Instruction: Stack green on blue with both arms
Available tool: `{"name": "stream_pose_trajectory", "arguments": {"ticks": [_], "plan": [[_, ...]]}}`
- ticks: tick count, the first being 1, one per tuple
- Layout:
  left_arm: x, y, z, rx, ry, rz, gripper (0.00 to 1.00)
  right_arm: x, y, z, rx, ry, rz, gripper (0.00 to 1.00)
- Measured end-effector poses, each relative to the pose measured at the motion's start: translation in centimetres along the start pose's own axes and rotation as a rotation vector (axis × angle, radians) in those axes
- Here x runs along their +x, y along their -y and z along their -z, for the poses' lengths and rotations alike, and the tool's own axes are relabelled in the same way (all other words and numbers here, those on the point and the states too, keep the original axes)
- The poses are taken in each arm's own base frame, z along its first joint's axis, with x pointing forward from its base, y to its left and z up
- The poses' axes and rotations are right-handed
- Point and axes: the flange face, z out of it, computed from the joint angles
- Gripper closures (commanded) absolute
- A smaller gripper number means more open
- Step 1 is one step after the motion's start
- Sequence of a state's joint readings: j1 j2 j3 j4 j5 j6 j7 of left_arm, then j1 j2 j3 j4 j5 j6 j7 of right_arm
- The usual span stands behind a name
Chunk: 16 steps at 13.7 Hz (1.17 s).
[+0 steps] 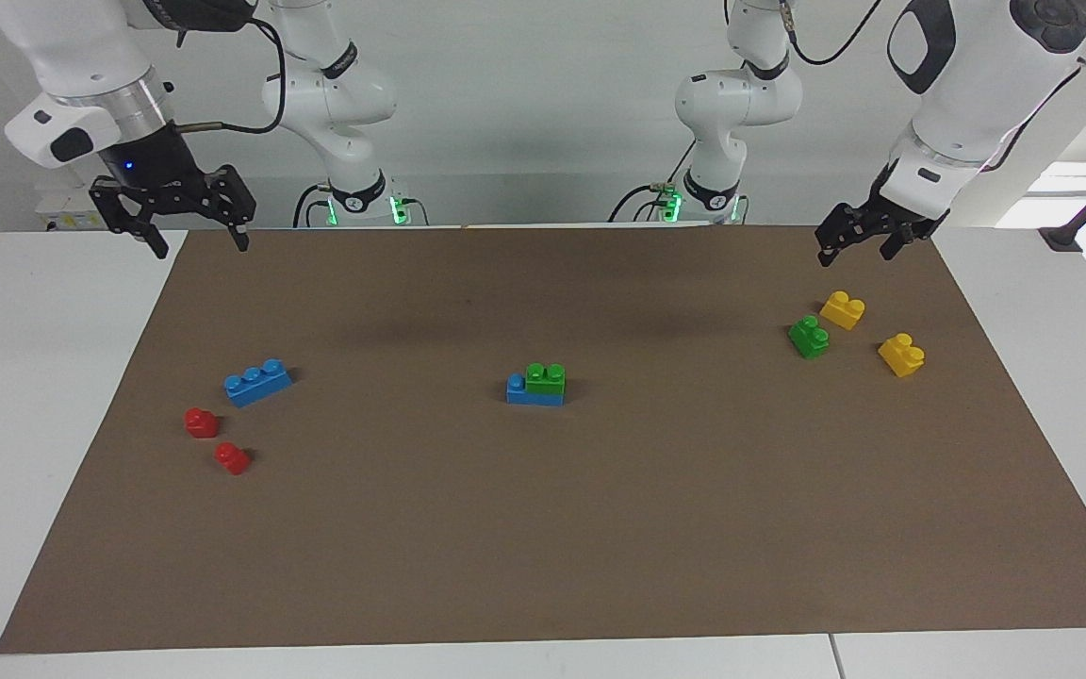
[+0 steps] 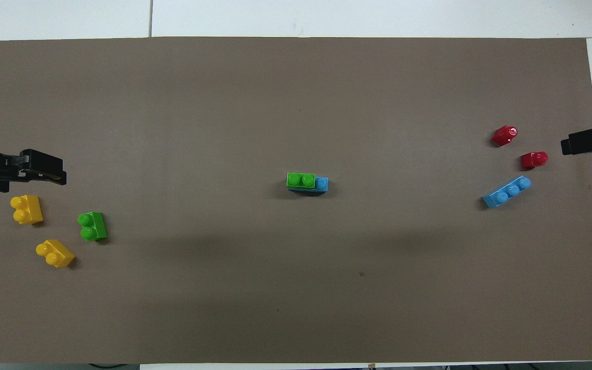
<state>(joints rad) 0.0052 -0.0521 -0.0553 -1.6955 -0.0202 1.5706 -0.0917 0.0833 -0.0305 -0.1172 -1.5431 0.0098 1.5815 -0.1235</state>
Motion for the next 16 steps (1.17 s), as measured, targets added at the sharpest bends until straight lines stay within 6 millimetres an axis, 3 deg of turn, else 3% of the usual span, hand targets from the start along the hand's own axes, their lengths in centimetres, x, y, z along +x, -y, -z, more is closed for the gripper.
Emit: {"name": "stream_pose_trajectory", "arguments": {"ticks": [16], "plan": [[-0.01, 0.41, 0.22, -0.002, -0.004, 0.008, 0.00, 0.22, 0.03, 0.64, -0.002, 0.015, 0.000, 0.00]]}}
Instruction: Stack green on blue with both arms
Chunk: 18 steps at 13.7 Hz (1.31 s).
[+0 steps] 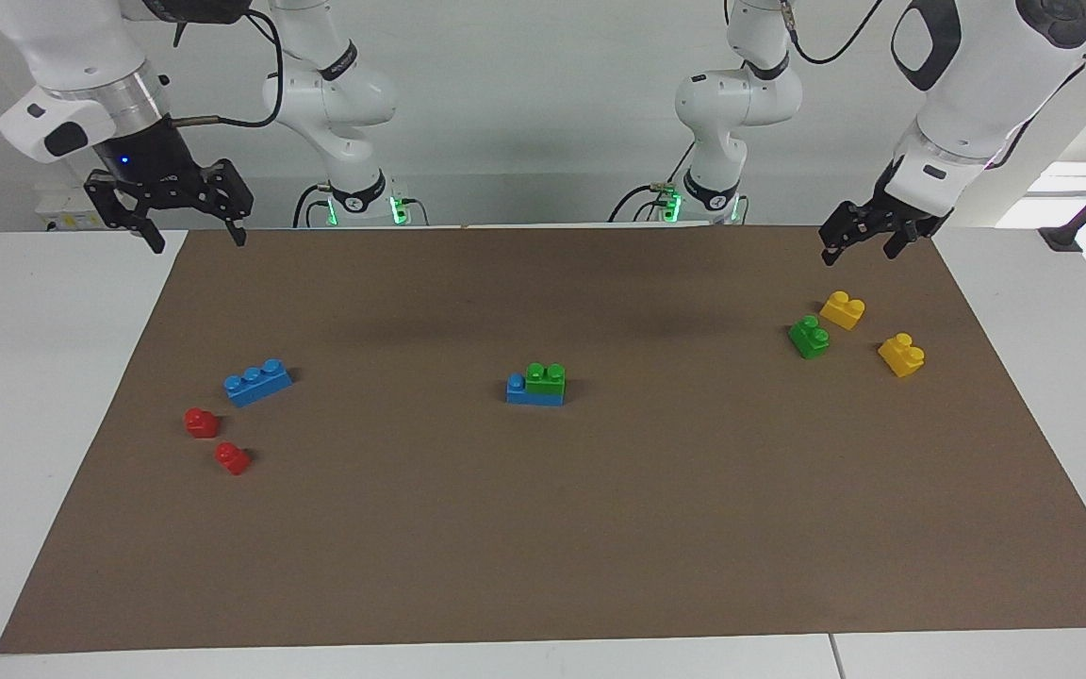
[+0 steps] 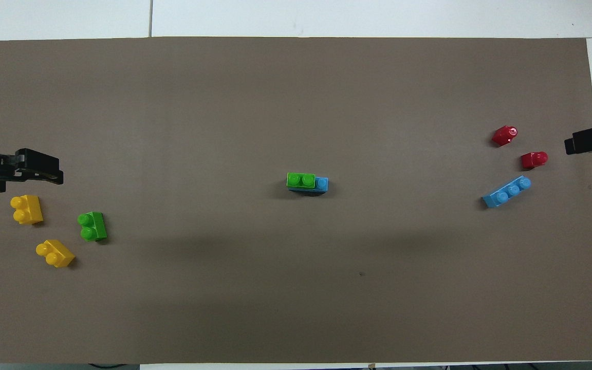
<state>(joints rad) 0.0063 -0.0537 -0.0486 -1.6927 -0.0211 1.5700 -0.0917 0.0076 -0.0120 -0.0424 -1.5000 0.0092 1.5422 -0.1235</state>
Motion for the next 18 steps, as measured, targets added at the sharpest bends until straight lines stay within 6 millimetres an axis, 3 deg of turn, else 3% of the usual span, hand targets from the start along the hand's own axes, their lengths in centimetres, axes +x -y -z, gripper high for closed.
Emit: {"name": "stream_pose_trajectory", "arguments": {"ticks": [18], "plan": [[-0.1, 0.0, 0.5, -0.001, -0.011, 0.001, 0.00, -0.4, -0.2, -1.3, 0.008, 0.069, -0.010, 0.00]]}}
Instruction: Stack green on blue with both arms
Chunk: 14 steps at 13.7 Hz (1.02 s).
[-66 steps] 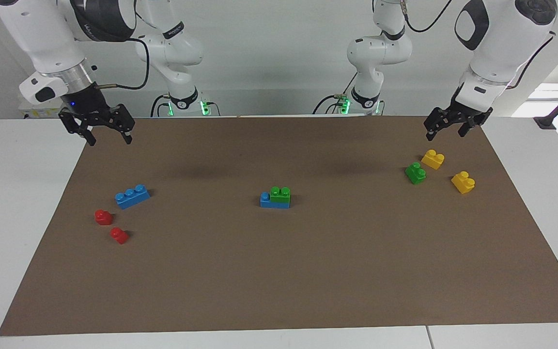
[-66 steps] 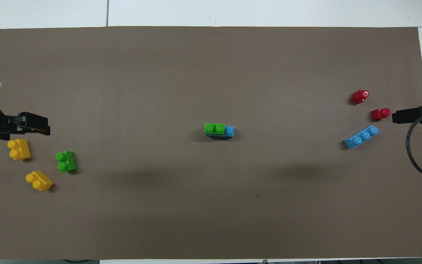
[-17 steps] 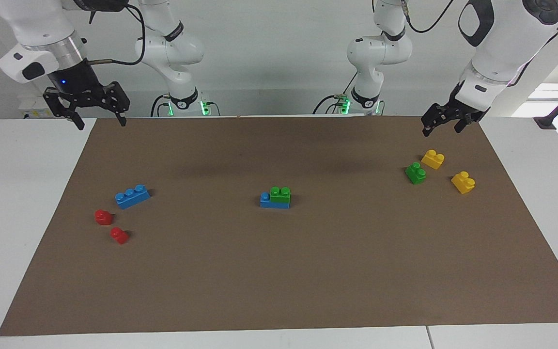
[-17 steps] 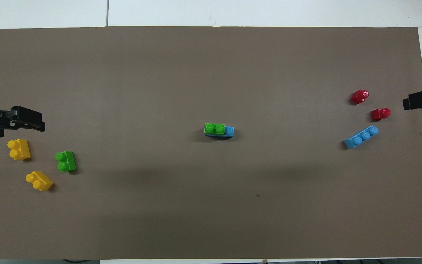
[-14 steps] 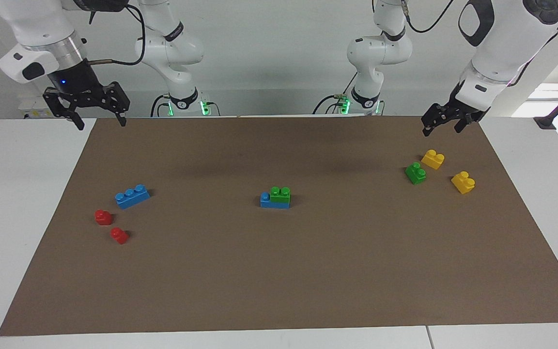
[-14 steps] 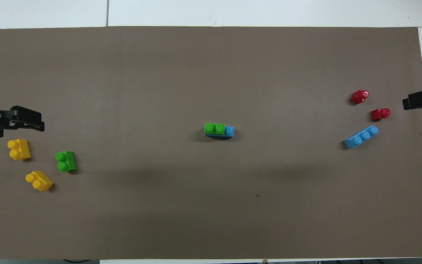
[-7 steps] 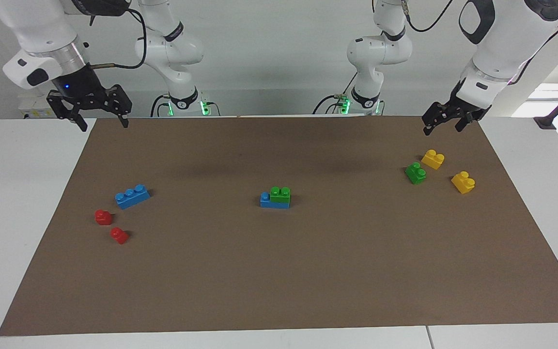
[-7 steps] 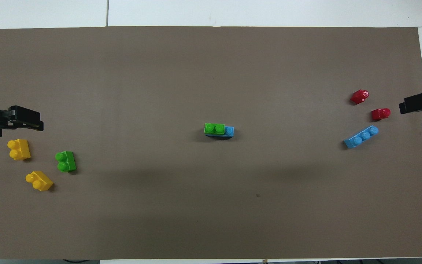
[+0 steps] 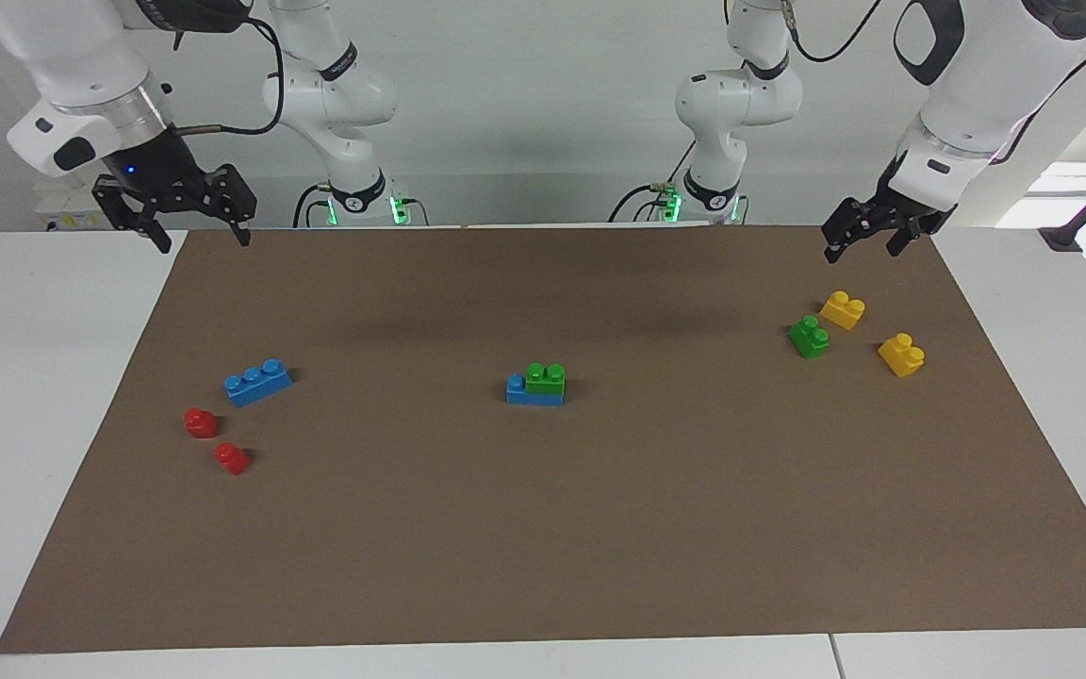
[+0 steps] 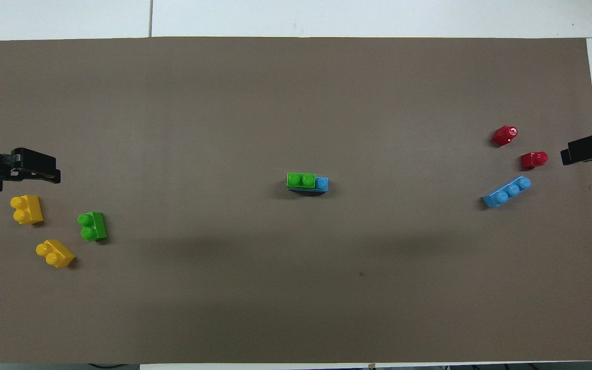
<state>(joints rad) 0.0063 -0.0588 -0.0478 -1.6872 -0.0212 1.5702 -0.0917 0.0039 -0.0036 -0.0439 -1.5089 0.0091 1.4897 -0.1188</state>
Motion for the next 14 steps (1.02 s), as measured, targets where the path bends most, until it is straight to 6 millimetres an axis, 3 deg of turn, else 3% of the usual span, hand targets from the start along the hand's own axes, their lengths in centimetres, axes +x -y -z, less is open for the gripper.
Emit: {"name": "stream_pose_trajectory", "arguments": {"ticks": [14], "plan": [[-0.01, 0.00, 0.08, 0.000, -0.002, 0.000, 0.00, 0.01, 0.15, -0.36, 0.001, 0.008, -0.035, 0.00]]}}
